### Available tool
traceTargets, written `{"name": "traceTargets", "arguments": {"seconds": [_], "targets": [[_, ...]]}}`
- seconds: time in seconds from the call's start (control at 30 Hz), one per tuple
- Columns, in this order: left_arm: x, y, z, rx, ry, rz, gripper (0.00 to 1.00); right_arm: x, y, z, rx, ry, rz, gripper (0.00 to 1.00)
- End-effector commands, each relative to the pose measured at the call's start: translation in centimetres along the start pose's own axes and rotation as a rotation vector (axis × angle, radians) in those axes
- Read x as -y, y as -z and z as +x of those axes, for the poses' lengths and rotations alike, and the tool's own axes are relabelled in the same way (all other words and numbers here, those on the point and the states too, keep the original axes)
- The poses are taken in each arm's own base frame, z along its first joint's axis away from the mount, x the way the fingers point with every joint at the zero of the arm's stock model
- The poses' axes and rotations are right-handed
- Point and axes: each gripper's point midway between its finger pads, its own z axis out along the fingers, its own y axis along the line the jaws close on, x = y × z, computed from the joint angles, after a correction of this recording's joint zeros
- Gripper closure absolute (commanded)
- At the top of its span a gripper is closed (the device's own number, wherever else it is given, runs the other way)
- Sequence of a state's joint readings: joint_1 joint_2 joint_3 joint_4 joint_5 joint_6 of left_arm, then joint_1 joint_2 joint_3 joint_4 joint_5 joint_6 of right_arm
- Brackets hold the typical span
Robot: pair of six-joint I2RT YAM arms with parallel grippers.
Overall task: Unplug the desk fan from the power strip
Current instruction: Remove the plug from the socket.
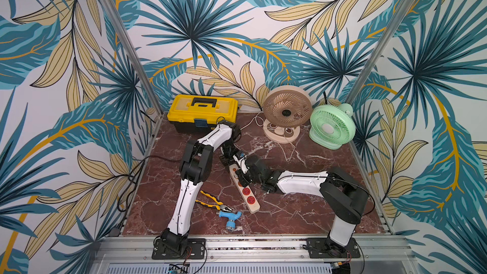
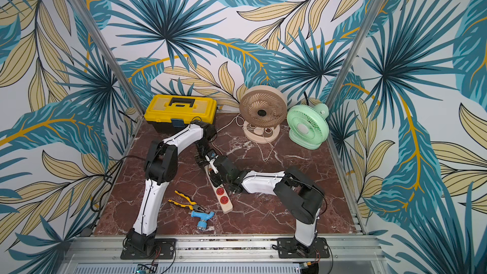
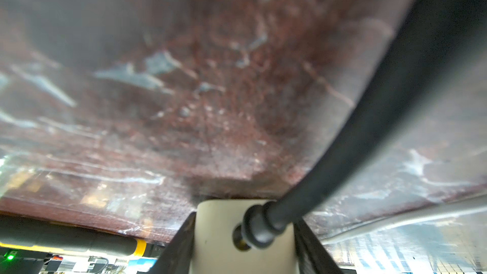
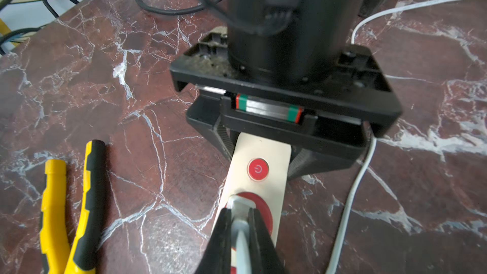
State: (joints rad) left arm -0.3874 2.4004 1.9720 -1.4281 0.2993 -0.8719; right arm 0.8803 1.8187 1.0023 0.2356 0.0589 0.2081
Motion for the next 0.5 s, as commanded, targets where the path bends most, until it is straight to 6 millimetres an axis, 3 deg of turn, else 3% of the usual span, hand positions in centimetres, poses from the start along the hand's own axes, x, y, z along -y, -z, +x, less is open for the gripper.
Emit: {"name": "traceTargets", "arguments": {"seconds": [0.0, 0.17, 0.47], "targets": [[-4.6, -6.5, -4.9, 0.081, 0.016, -0.245, 1.00, 3.5, 1.0, -1.4, 0.045, -0.068, 0.108, 1.00], [-4.6, -6.5, -4.9, 0.081, 0.018, -0.244, 1.00, 2.7, 0.9, -1.9, 0.037, -0.047, 0.079, 1.00], [-4.6, -6.5, -4.9, 0.079, 0.014, -0.244, 1.00, -1.1, 0.6, -2.3, 0.003, 0.161, 0.077, 1.00]]}}
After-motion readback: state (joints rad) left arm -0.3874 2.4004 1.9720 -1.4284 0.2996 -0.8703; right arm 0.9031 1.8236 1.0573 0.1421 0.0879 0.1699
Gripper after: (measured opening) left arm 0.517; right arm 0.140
